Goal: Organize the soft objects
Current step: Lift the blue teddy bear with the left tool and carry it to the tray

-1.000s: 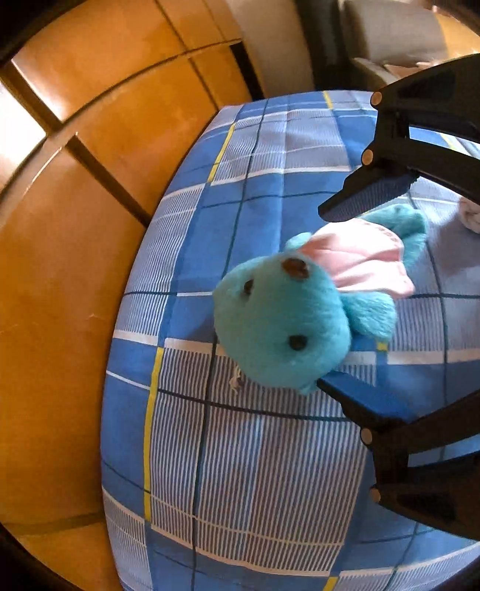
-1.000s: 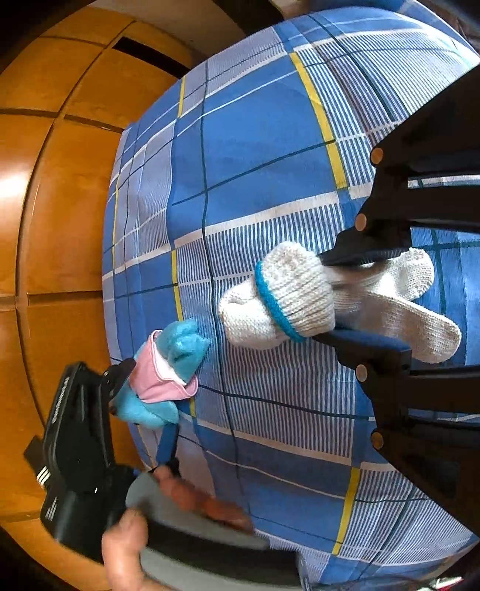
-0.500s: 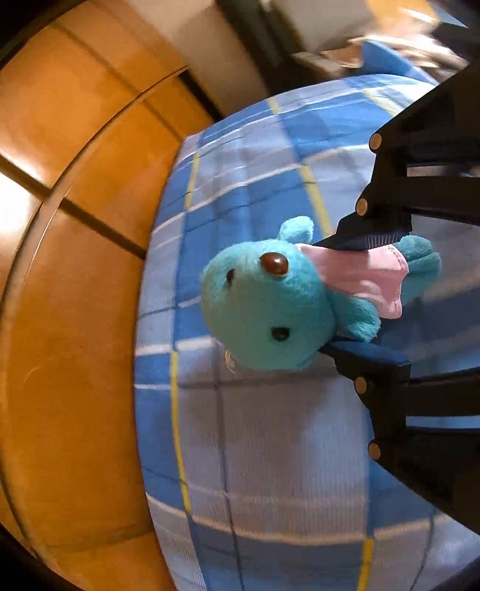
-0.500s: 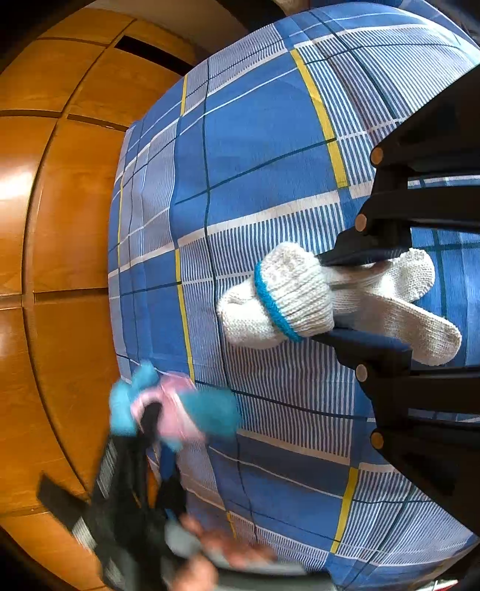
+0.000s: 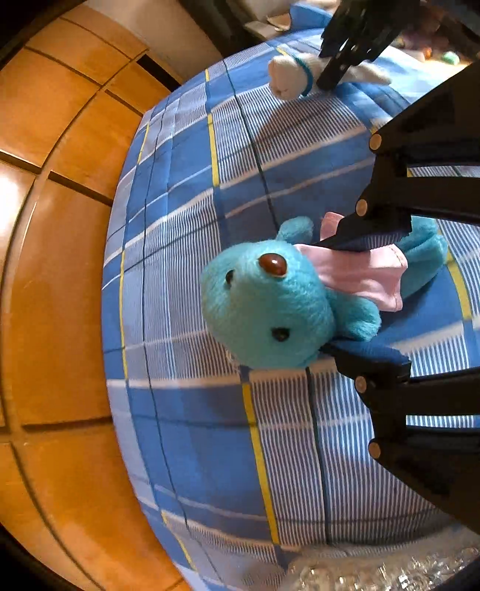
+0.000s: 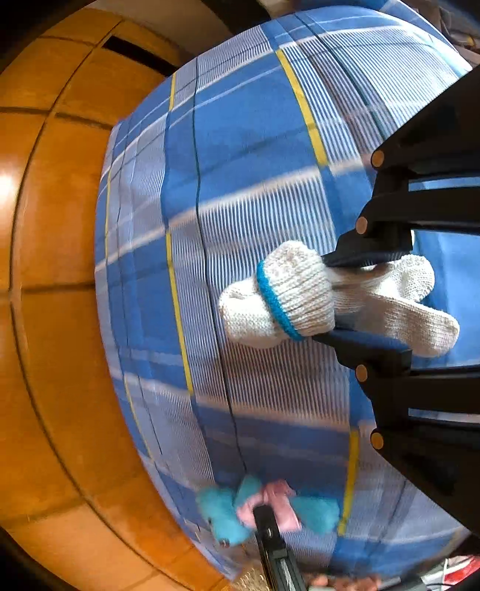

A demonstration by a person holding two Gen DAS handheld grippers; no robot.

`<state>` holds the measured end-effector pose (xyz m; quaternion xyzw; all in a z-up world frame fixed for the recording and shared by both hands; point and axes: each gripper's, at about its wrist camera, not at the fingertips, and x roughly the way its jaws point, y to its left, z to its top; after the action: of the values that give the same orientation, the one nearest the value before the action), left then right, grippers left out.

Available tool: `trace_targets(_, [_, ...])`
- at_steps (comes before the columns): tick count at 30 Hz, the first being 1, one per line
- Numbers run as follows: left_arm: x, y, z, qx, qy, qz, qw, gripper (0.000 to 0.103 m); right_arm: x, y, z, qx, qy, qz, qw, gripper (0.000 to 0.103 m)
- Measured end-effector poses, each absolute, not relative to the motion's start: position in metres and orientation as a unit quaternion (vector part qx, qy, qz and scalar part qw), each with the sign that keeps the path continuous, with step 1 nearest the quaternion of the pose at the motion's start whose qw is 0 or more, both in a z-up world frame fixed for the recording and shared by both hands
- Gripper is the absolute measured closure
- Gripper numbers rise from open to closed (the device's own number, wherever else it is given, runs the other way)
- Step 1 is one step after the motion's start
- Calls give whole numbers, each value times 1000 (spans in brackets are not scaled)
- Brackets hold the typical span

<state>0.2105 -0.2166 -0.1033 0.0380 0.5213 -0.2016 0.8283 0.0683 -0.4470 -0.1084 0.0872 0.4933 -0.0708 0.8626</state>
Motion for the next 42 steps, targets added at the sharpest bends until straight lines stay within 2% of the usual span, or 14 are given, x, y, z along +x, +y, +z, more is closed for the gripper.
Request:
trace_targets(4, [216, -217, -108, 44, 517, -203, 830, 60, 60, -404, -118, 78, 513, -43, 854, 72])
trace_targets(6, [219, -221, -102, 51, 509, -211, 833, 65, 56, -391, -118, 69, 507, -55, 858, 72])
trace_targets(11, [235, -204, -65, 18, 475, -205, 855, 66, 54, -393, -123, 103, 495, -67, 860, 72])
trace_targets(17, [258, -165, -22, -3, 444, -176, 879, 66, 57, -382, -124, 75, 496, -81, 861, 72])
trace_targets(25, [286, -65, 55, -56, 397, -114, 909, 65, 58, -380, -127, 75, 491, -98, 862, 72])
trace_targets(30, [280, 14, 85, -77, 367, -68, 925, 65, 55, -375, -126, 65, 491, -107, 862, 72])
trace_targets(42, [195, 166, 84, -104, 318, 41, 941, 65, 58, -369, -127, 44, 491, -126, 861, 72])
